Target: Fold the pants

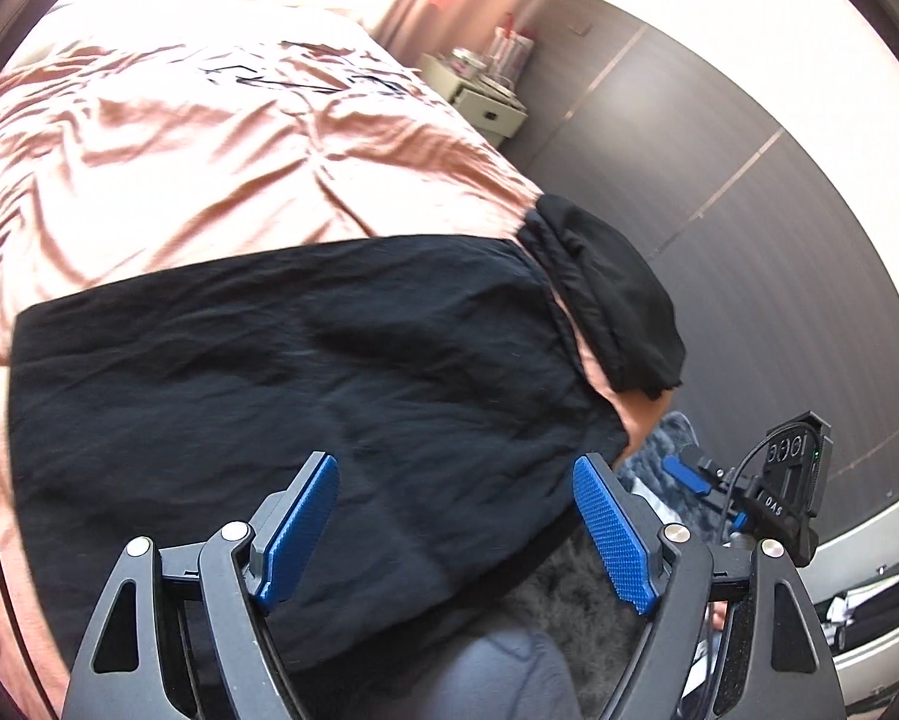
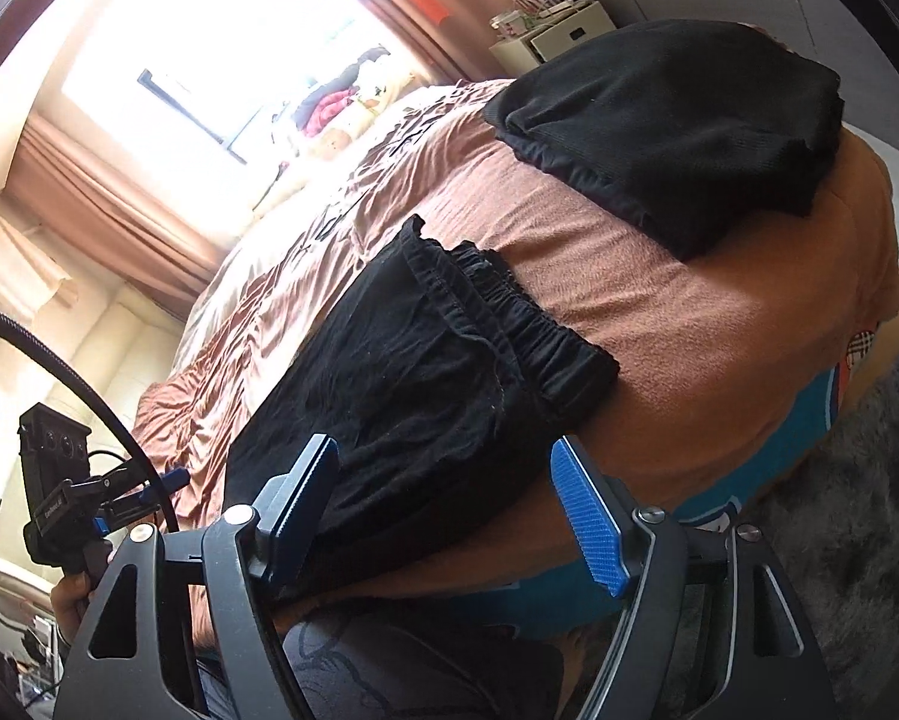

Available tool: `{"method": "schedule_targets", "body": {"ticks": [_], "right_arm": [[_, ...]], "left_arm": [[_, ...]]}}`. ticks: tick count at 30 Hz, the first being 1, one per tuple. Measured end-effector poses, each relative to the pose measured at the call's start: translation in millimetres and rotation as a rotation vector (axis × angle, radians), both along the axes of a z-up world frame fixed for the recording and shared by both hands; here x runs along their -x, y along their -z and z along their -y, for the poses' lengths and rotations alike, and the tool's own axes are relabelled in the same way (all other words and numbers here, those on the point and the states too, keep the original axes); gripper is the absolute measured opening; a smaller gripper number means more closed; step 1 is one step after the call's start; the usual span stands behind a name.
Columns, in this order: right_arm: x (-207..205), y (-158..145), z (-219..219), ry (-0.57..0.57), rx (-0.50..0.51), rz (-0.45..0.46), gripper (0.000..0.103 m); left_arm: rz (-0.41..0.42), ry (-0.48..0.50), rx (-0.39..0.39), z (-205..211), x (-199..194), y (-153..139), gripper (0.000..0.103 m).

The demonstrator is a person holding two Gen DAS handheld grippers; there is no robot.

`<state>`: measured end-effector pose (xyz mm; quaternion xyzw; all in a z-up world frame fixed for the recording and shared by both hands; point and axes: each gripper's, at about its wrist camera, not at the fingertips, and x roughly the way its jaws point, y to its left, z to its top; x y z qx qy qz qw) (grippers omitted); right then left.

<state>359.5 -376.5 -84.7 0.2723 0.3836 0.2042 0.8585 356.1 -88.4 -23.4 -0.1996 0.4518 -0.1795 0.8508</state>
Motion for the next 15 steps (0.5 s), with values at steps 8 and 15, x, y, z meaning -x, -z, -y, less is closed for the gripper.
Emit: {"method": "schedule_targets", "body": {"ticks": [8, 15], "right_arm": [[-55, -15, -35, -0.108, 0.099, 0.028, 0.072], [-113, -23, -66, -0.192, 0.179, 0.015, 0.072]], "left_arm": [[-0.014, -0.140, 0.002, -76, 10, 12, 0.082], [-0.020, -0.239, 0.003, -126, 5, 24, 0.082]]}}
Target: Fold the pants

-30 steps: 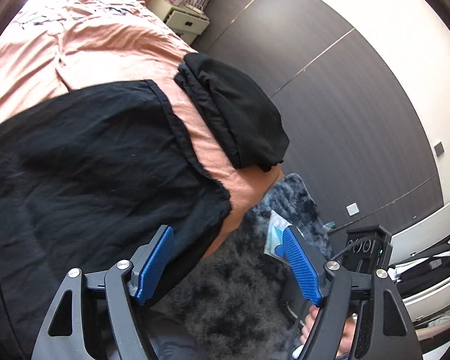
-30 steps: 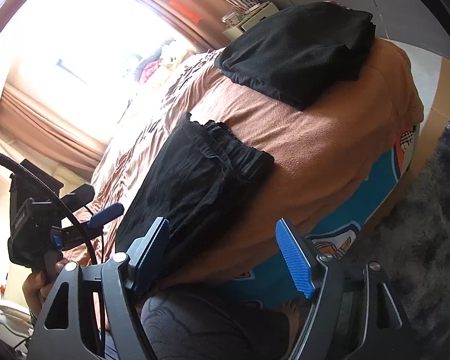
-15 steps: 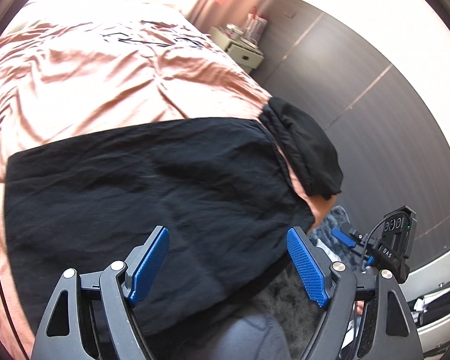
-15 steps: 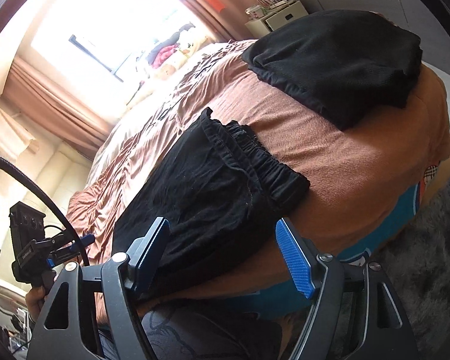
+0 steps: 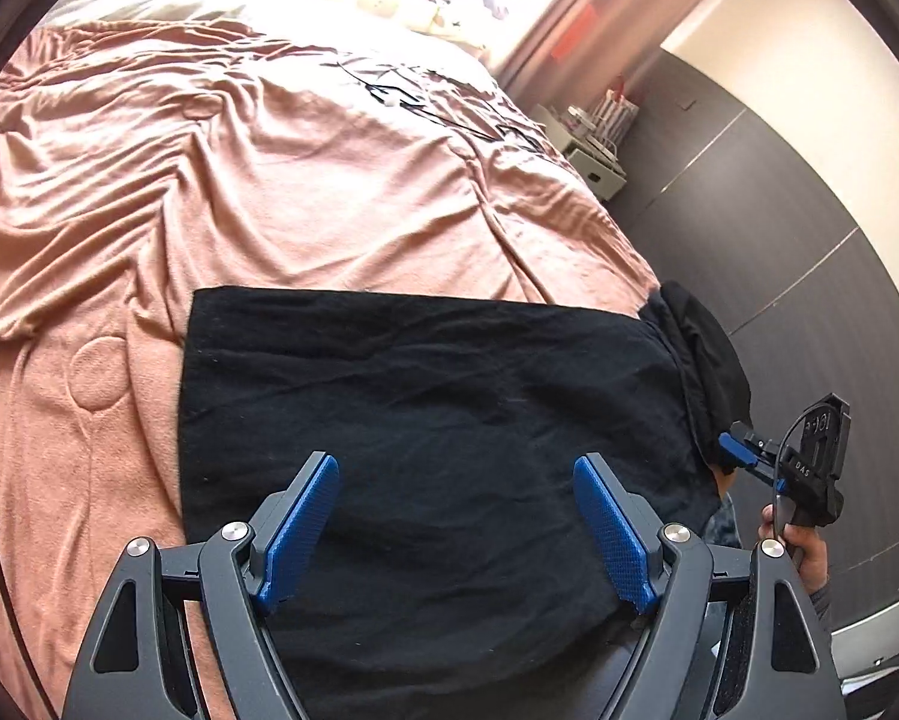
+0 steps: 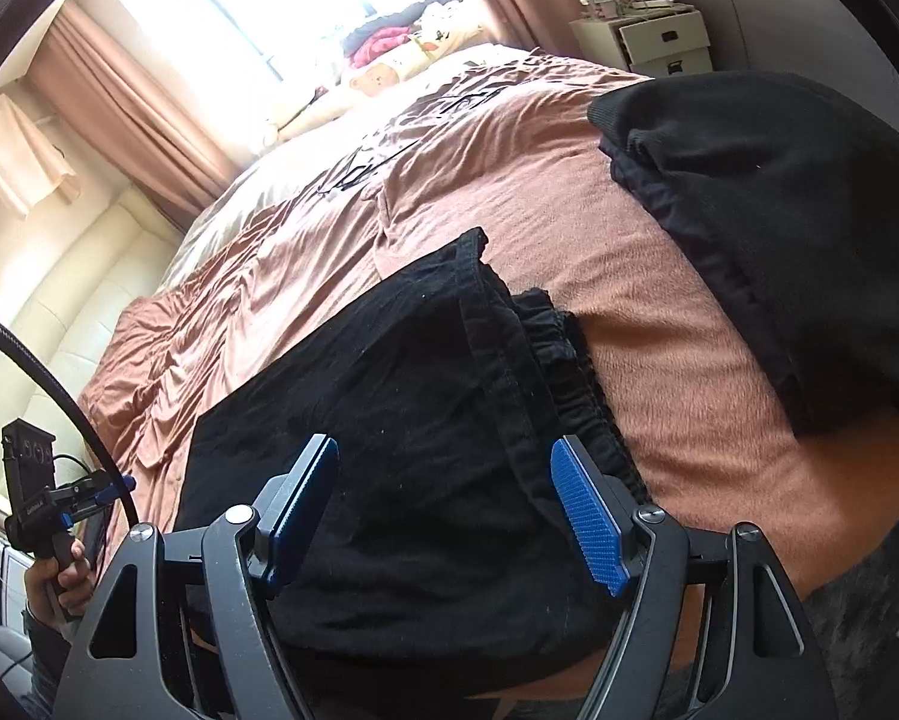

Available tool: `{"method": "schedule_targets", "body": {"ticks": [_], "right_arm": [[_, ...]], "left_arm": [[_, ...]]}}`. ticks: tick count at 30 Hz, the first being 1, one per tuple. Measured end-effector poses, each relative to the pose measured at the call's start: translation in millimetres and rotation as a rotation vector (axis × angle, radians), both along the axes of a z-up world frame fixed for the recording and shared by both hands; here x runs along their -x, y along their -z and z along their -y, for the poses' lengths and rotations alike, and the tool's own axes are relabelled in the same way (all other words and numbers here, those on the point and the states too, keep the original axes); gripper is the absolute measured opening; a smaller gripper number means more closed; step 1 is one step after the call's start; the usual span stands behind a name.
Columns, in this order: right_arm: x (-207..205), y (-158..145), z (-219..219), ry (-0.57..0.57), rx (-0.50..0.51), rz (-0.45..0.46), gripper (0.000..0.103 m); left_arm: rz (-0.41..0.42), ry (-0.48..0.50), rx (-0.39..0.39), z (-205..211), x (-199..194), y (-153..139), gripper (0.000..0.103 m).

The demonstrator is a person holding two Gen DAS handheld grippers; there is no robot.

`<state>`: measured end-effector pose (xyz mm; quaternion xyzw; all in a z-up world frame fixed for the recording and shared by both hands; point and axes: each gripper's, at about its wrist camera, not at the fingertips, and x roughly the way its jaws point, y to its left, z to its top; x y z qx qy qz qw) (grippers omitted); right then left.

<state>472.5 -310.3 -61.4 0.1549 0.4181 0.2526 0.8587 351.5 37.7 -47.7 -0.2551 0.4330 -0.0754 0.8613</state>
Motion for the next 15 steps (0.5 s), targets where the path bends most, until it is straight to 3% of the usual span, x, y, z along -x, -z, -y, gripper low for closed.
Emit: {"method": "schedule_targets", "body": {"ticks": [6, 15], "right_arm": [[-47, 0, -16, -0.009, 0.031, -0.045, 0.072], [-101, 16, -44, -0.059, 0.043, -0.161, 0.072]], "left_arm": [[0.000, -0.052, -0.010, -35, -7, 14, 0.082], [-0.024, -0.050, 0.015, -56, -8, 45, 0.082]]}}
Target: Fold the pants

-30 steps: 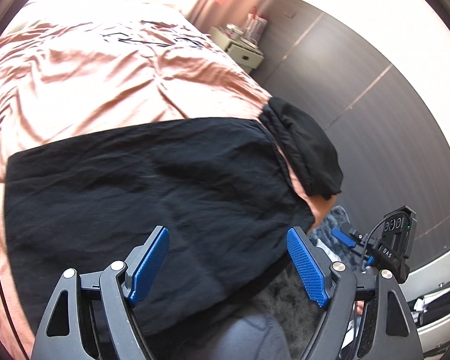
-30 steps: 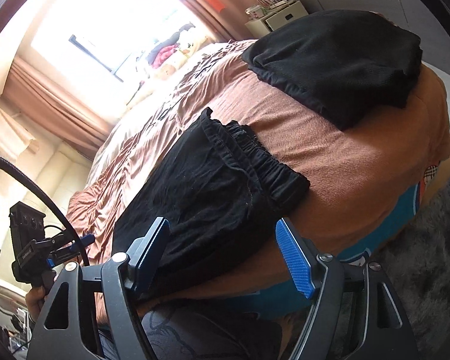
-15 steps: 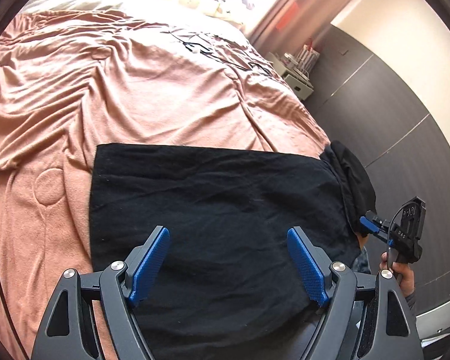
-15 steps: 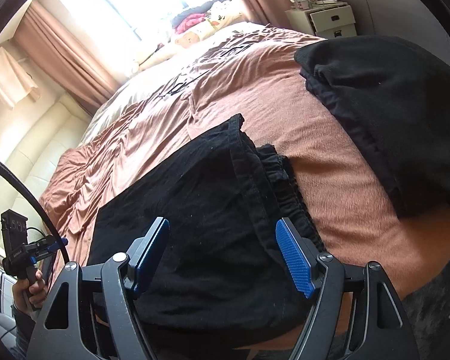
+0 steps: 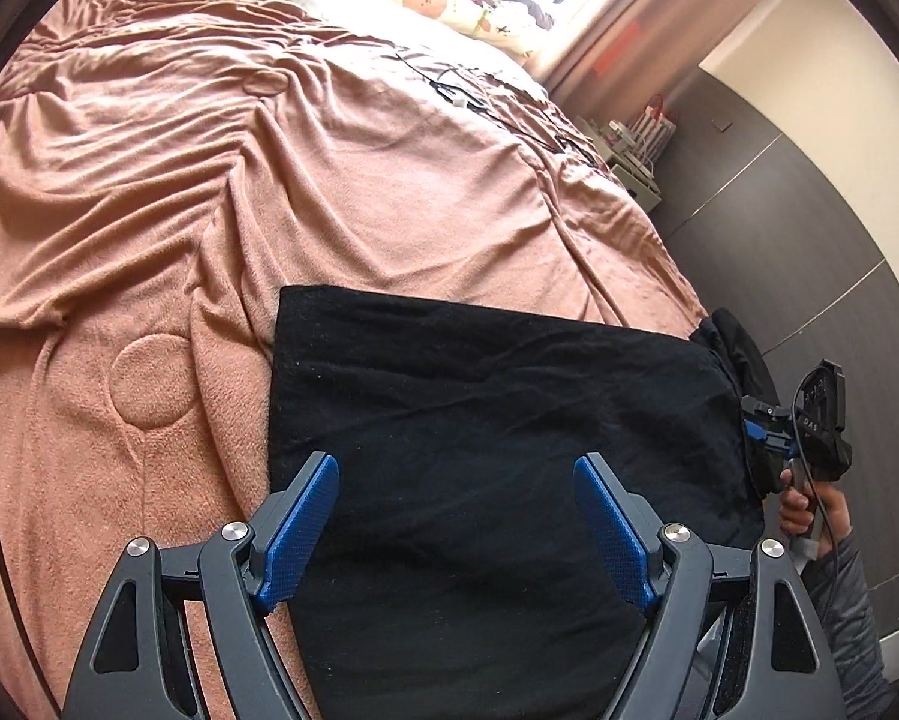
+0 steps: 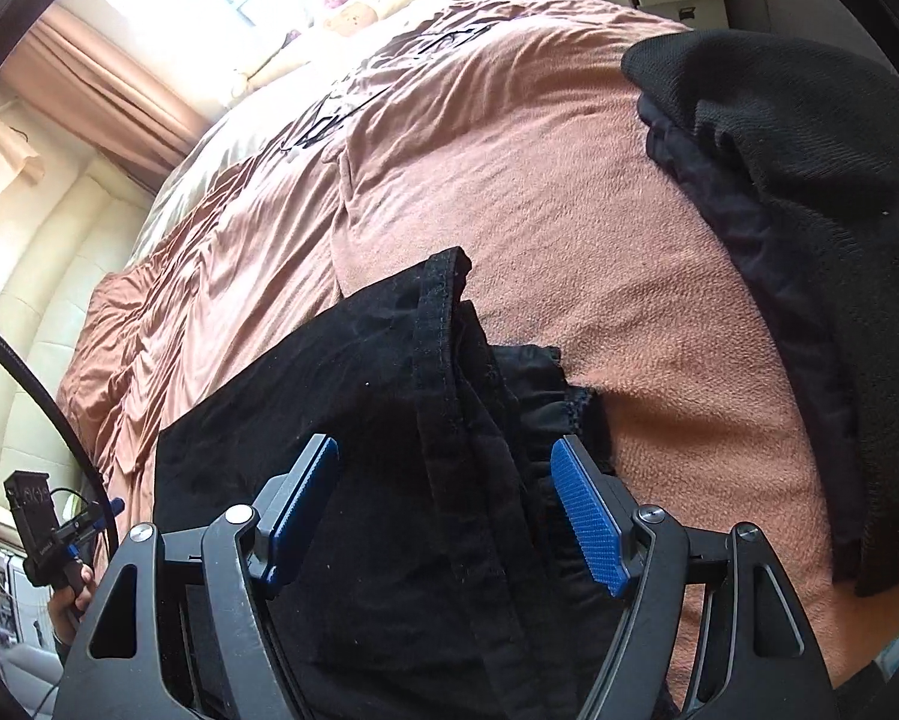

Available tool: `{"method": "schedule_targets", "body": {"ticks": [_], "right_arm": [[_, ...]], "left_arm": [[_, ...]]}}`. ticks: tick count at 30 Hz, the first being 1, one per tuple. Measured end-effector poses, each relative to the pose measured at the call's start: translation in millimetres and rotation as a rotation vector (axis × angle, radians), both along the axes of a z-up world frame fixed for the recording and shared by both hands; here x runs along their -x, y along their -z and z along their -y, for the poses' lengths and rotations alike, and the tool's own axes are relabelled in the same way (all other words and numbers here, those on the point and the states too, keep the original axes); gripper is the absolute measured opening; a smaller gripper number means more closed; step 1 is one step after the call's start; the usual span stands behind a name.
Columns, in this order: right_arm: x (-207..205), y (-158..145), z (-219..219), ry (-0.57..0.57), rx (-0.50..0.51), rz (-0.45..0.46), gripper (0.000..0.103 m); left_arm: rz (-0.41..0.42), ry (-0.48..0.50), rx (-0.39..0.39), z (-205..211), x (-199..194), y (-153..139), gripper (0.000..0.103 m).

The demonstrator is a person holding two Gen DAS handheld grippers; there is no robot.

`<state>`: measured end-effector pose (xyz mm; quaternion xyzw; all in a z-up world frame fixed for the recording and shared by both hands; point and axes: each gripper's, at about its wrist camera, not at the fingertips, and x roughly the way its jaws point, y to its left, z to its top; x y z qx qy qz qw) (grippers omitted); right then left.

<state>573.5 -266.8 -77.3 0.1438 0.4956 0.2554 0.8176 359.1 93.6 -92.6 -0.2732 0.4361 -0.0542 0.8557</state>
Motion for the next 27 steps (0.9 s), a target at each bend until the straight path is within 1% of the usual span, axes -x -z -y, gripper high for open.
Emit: {"method": "schedule_targets", "body": {"ticks": [4, 5, 6, 8, 9, 11, 13, 16, 19, 22, 24, 25, 26, 27], "right_arm": [[-10, 3, -14, -0.021, -0.028, -0.026, 0.072], [-10, 2, -18, -0.024, -0.021, -0.021, 0.070], [-9, 0, -22, -0.023, -0.003, -0.012, 0.060], [-7, -6, -24, -0.020, 0.013, 0.014, 0.049], [-3, -11, -24, -0.019, 0.009, 0.034, 0.049], [9, -22, -22, -0.044, -0.031, 0.086, 0.049], [24, -37, -26, -0.097, -0.060, 0.145, 0.049], [51, -55, -37, -0.198, -0.055, 0.218, 0.049], [72, -65, -48, -0.265, -0.003, 0.275, 0.049], [78, -70, -50, -0.268, 0.063, 0.308, 0.049], [74, -72, -47, -0.214, 0.140, 0.333, 0.049], [69, -70, -44, -0.161, 0.207, 0.336, 0.049], [66, -70, -44, -0.109, 0.261, 0.327, 0.049], [61, -67, -39, -0.069, 0.284, 0.309, 0.049]], "left_arm": [[-0.003, 0.004, 0.016, -3, 2, 5, 0.082], [-0.003, 0.002, 0.025, -4, 3, 6, 0.082], [-0.003, -0.001, 0.034, -6, 4, 7, 0.082], [0.000, -0.009, 0.046, -8, 6, 6, 0.082], [0.003, -0.012, 0.050, -9, 8, 5, 0.082], [0.016, -0.012, 0.055, -9, 10, 1, 0.082], [0.028, -0.009, 0.051, -8, 12, -3, 0.082], [0.035, -0.008, 0.055, -8, 15, -5, 0.082], [0.036, -0.012, 0.058, -10, 18, -5, 0.082], [0.036, -0.019, 0.058, -12, 20, -5, 0.082], [0.036, -0.024, 0.057, -14, 22, -5, 0.082], [0.035, -0.026, 0.057, -15, 22, -5, 0.082], [0.033, -0.029, 0.057, -16, 23, -5, 0.082], [0.032, -0.030, 0.058, -16, 22, -4, 0.082]]}}
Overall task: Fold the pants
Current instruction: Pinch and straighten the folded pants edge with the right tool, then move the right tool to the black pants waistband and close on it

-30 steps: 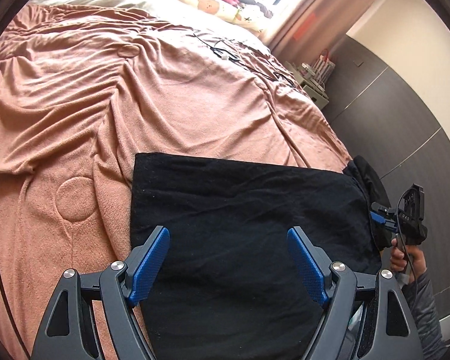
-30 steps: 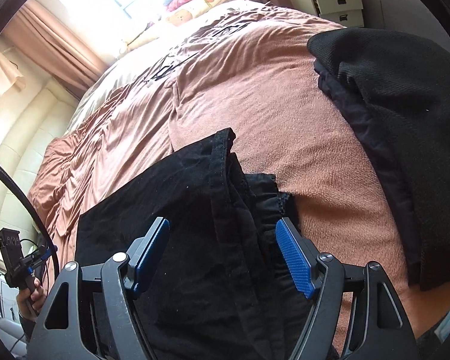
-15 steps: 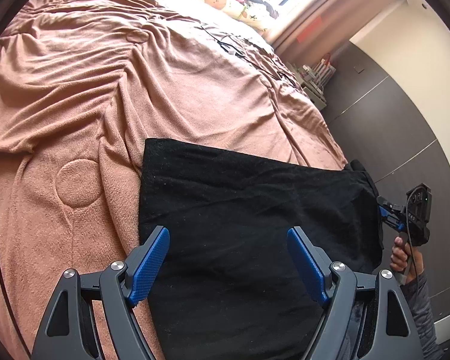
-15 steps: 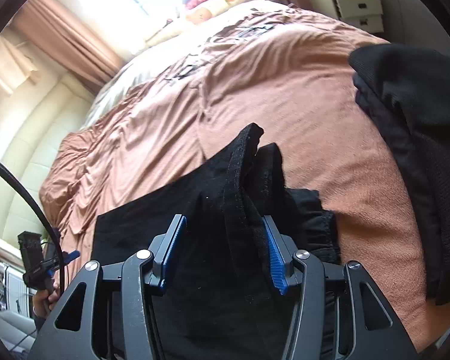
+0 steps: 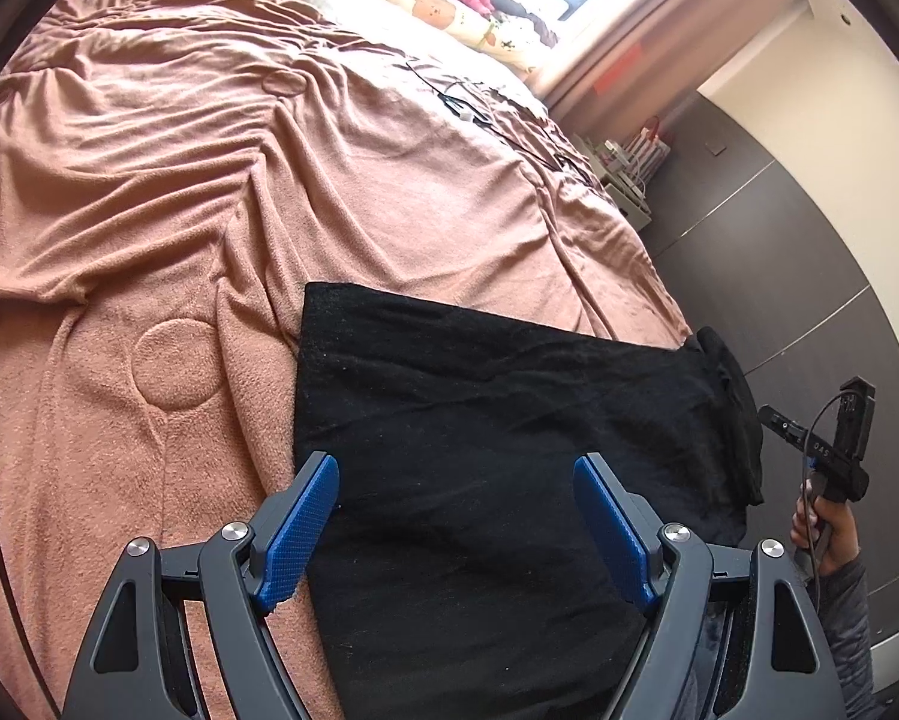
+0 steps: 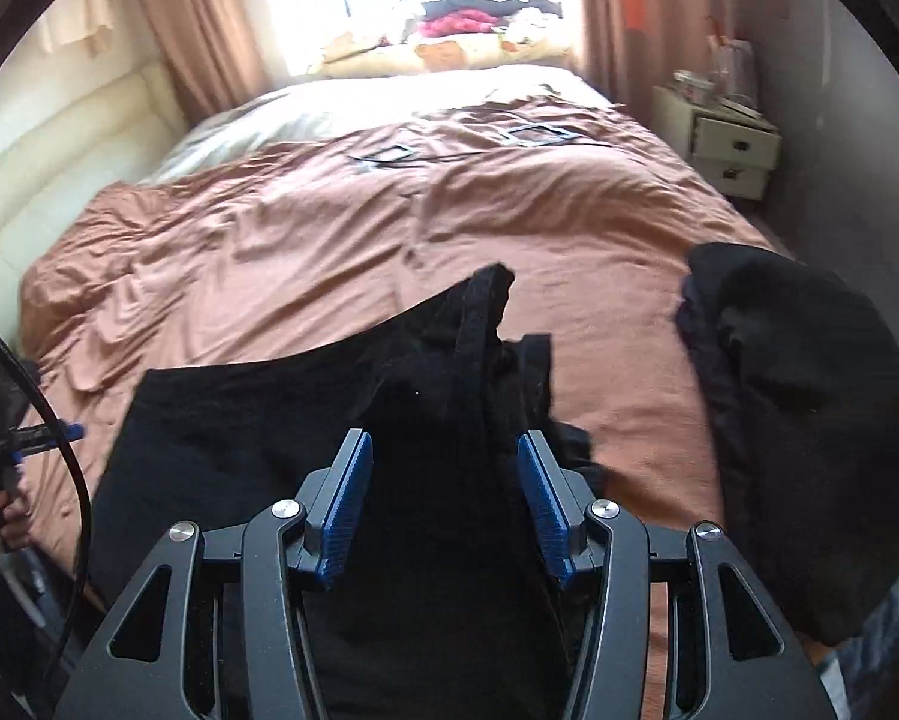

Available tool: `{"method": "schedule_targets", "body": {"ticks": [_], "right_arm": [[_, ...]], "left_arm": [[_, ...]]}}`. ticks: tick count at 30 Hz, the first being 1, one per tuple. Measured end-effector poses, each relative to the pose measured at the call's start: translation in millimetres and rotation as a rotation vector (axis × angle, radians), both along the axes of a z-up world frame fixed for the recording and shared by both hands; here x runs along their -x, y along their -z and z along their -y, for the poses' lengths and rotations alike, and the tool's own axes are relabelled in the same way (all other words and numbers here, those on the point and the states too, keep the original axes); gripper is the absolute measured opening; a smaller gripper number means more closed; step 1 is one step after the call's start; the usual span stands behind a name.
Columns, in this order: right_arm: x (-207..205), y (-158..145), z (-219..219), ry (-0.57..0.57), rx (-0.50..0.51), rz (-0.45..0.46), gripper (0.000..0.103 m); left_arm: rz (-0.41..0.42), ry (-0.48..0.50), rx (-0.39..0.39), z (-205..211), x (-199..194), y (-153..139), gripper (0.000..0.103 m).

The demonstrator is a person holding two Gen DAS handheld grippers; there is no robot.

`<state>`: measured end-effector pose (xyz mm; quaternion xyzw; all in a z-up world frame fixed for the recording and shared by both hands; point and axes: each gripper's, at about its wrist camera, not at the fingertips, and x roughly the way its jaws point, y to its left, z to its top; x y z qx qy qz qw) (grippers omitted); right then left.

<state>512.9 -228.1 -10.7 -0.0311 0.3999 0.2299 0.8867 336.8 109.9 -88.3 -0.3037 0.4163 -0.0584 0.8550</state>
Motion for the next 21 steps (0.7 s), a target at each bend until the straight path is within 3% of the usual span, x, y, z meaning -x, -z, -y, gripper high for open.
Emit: {"method": "schedule_targets", "body": {"ticks": [5, 14, 21], "right_arm": [[-11, 17, 22, 0.077, -0.051, -0.082, 0.049], [-31, 42, 31, 0.108, -0.081, -0.243, 0.049], [1, 50, 64, 0.144, -0.166, -0.276, 0.049]], "left_arm": [[0.000, -0.002, -0.006, -2, 0, -1, 0.082], [-0.036, 0.000, -0.015, 0, -3, 9, 0.082], [-0.060, -0.011, -0.022, -2, 6, 12, 0.082]]}}
